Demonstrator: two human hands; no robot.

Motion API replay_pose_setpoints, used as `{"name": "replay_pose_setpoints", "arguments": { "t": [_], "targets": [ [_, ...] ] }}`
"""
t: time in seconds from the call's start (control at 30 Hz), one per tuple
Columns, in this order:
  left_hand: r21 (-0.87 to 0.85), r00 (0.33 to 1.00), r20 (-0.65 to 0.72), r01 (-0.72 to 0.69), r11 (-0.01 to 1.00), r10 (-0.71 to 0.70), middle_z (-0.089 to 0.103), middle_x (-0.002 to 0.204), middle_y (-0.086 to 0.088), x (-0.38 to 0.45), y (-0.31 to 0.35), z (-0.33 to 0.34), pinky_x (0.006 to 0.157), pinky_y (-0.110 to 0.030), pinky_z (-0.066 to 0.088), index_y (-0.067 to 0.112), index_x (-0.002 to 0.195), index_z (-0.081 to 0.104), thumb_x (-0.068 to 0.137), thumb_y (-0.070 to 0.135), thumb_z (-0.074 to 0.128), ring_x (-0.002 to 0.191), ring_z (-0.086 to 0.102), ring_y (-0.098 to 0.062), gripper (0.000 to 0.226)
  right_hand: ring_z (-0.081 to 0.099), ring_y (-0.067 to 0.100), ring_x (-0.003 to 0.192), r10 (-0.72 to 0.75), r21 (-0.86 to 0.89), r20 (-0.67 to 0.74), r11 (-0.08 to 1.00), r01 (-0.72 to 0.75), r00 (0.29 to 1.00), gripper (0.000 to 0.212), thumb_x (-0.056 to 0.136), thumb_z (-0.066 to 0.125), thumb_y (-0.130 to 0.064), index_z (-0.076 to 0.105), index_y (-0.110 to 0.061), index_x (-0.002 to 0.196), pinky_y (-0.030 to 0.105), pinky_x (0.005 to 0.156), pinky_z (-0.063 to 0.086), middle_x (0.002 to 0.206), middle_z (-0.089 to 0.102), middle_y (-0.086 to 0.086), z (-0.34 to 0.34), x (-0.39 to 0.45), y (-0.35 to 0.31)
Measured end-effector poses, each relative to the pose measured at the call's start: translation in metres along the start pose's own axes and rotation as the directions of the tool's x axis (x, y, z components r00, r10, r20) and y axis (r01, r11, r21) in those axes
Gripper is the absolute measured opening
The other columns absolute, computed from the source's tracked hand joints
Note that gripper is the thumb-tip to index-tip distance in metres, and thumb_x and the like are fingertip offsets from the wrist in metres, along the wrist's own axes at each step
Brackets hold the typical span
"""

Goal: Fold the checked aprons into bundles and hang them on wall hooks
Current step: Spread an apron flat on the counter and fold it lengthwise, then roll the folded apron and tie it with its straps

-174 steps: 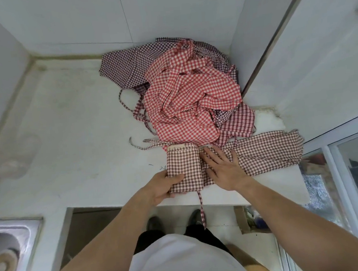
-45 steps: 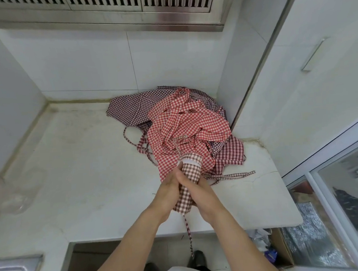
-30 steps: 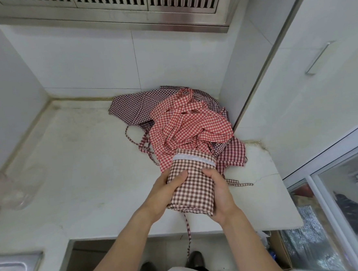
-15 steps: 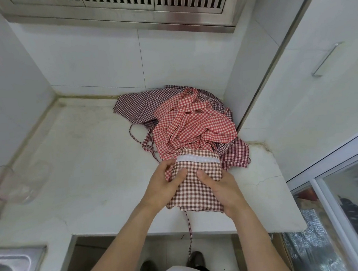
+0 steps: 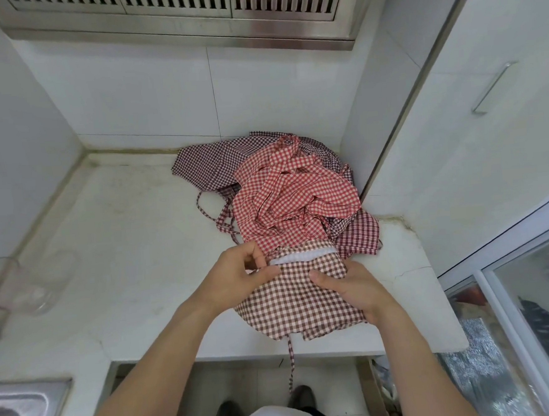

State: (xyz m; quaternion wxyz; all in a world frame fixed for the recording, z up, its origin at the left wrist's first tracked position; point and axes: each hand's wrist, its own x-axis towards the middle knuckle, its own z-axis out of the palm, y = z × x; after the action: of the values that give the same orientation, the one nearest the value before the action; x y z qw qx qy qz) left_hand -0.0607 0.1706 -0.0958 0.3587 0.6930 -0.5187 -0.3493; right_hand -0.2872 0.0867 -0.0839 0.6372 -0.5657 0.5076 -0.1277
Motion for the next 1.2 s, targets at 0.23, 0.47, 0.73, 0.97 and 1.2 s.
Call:
{"name": "replay_pose_setpoints", "arguments": {
  "t": [0.23,0.47,0.73,0.97,1.2],
  "targets": [
    [-0.074,0.993,0.118,0.039,0.996,-0.03,0.072,0.086,0.004,-0.001,0.005,-0.003,0.073,-0.025,0.053,0.024,0.096,0.057,0.091,0.046,0.064,0.081,0.068,-0.009,0.023,0.065,0.014,0.103,0.087,-0.06,0.068,0.995,-0.083,0.994,0.041,0.075,0.076,-0.054,0.055,-0.037,0.107,0.033,0.089,0.053,0.111,0.066,-0.009,0.001,0.002,0.007],
    [-0.034,0.988,0.132,0.086,0.996,-0.081,0.073,0.089,0.011,-0.001,-0.002,-0.001,0.069,-0.015,0.05,0.02,0.09,0.068,0.089,0.04,0.069,0.083,0.067,0.001,0.02,0.062,0.017,0.106,0.152,-0.059,0.065,0.987,-0.148,0.986,0.048,0.071,0.075,-0.059,0.053,-0.037,0.108,0.039,0.098,0.051,0.114,0.063,-0.008,0.004,0.005,0.015],
    [0.052,0.971,0.164,0.165,0.985,-0.172,0.071,0.083,-0.007,0.001,-0.014,0.006,0.072,-0.025,0.05,-0.001,0.085,0.064,0.099,0.052,0.042,0.074,0.065,-0.016,0.058,0.066,0.015,0.098,0.237,0.039,0.092,0.97,-0.242,0.967,0.052,0.064,0.076,-0.063,0.056,-0.032,0.101,0.03,0.079,0.054,0.106,0.067,-0.007,0.011,0.006,0.021],
    [0.122,0.959,0.114,0.244,0.962,-0.258,0.067,0.07,-0.004,-0.004,-0.027,0.012,0.065,-0.025,0.047,0.008,0.069,0.062,0.094,0.057,0.05,0.067,0.063,-0.014,0.056,0.073,0.026,0.098,0.269,0.229,0.196,0.922,-0.311,0.943,0.071,0.058,0.091,-0.037,0.063,-0.012,0.119,0.043,0.089,0.058,0.106,0.076,0.007,0.016,0.009,0.028],
    [0.003,0.95,0.001,0.312,0.95,-0.312,0.049,0.041,0.006,-0.013,-0.029,0.022,0.05,-0.014,0.036,0.012,0.051,0.046,0.094,0.055,0.049,0.041,0.047,-0.003,0.061,0.068,0.036,0.109,0.274,0.54,0.256,0.755,-0.372,0.927,0.058,0.077,0.08,-0.026,0.06,-0.001,0.125,0.048,0.097,0.052,0.117,0.07,0.018,0.025,0.009,0.026]
  ]
}}
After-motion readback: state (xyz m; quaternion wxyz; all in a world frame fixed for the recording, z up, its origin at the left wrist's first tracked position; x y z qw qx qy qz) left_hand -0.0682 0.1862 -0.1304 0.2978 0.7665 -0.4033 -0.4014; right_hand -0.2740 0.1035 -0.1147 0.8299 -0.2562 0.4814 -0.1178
